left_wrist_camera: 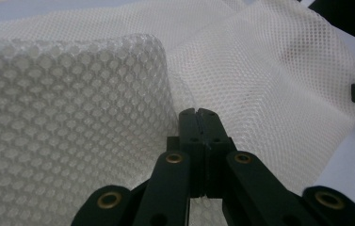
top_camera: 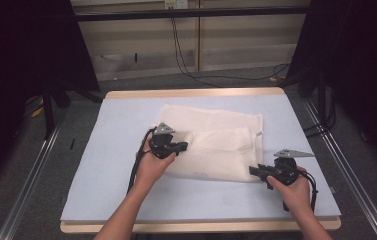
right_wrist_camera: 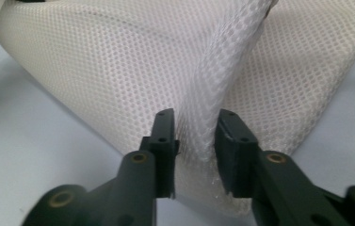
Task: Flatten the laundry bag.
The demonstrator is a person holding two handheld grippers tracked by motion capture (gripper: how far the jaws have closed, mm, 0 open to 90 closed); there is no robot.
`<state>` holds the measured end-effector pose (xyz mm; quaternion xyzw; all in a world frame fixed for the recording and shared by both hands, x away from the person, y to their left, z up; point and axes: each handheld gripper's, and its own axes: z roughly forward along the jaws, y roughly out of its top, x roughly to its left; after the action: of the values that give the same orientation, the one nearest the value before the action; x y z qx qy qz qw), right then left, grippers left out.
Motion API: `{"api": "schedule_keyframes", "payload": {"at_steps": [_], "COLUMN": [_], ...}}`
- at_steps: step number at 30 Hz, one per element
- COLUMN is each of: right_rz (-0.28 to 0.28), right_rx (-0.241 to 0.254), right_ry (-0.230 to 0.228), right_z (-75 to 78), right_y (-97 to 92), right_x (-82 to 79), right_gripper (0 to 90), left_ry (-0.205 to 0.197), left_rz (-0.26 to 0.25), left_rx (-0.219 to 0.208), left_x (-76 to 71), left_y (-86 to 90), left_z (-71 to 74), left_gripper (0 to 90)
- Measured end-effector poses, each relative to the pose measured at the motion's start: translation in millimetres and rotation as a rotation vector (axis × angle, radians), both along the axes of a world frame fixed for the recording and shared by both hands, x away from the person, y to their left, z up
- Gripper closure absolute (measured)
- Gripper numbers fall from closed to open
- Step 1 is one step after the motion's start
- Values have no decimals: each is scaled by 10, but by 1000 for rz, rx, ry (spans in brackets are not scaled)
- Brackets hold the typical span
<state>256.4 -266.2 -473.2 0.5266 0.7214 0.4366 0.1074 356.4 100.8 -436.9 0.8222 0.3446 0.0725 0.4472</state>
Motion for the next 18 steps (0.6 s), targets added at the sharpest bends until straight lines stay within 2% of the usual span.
{"api": "schedule_keyframes", "payload": {"at_steps": [3, 4, 6, 7, 9, 11, 14, 18], "right_rz": [-4, -14, -16, -23, -27, -44, -65, -73], "right_rx": [4, -4, 20, 16, 17, 25, -13, -78], "right_ry": [22, 10, -10, -14, -37, -41, -22, 20], "right_z": [37, 68, 138, 173, 220, 247, 225, 102], "right_y": [-33, -54, -98, -115, -158, -215, -278, -252], "right_x": [18, 20, 27, 29, 39, 54, 107, 232], "right_gripper": [517, 499, 460, 449, 446, 442, 451, 481], "left_ry": [5, 5, 12, 16, 14, 16, 13, 12], "left_rz": [2, -2, -5, -5, -15, -20, -36, -50], "left_rx": [-14, -12, -12, -18, -5, -15, -17, -5], "left_x": [-55, -75, -105, -128, -164, -203, -253, -304], "left_y": [64, 82, 105, 111, 130, 152, 176, 189], "left_z": [-36, -43, -63, -79, -97, -115, -127, -143], "left_gripper": [900, 900, 900, 900, 900, 900, 900, 900]}}
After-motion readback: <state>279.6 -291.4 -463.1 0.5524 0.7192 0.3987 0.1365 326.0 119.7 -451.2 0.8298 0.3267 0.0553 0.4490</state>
